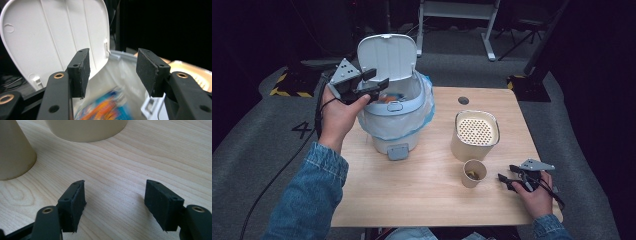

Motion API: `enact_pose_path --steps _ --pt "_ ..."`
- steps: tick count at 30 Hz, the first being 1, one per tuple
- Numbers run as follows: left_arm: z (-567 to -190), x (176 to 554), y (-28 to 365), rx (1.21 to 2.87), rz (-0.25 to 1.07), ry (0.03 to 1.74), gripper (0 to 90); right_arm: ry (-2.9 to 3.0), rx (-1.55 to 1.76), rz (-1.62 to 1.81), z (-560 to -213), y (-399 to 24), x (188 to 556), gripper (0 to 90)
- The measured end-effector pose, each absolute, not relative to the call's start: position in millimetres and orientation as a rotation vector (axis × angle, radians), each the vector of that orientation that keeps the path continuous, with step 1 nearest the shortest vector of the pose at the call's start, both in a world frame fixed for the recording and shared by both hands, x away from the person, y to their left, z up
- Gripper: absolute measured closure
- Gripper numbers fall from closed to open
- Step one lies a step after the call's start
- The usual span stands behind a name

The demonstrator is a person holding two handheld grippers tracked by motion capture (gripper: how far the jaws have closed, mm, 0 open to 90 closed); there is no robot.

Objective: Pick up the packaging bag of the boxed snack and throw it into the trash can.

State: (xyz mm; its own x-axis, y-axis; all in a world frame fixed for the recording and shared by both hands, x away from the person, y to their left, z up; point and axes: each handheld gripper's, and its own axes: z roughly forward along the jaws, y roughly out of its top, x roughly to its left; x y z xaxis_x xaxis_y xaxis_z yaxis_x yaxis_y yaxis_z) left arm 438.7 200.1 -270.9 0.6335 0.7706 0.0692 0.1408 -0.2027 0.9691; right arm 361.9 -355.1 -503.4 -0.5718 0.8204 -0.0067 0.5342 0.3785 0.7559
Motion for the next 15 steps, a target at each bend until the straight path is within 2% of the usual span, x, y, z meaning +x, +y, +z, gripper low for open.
enact_pose_path --steps 8,13,15 --pt "-278 408 200 1.79 0.563 0.667 43.4 2.265 1.177 1.031 -503 -355 362 33.2" --pt "-288 387 198 1.852 0.5 0.628 41.1 2.285 1.156 1.034 -503 -355 363 28.8" --pt "-293 380 196 1.866 0.48 0.618 39.7 2.303 1.142 1.031 -504 -355 363 22.9"
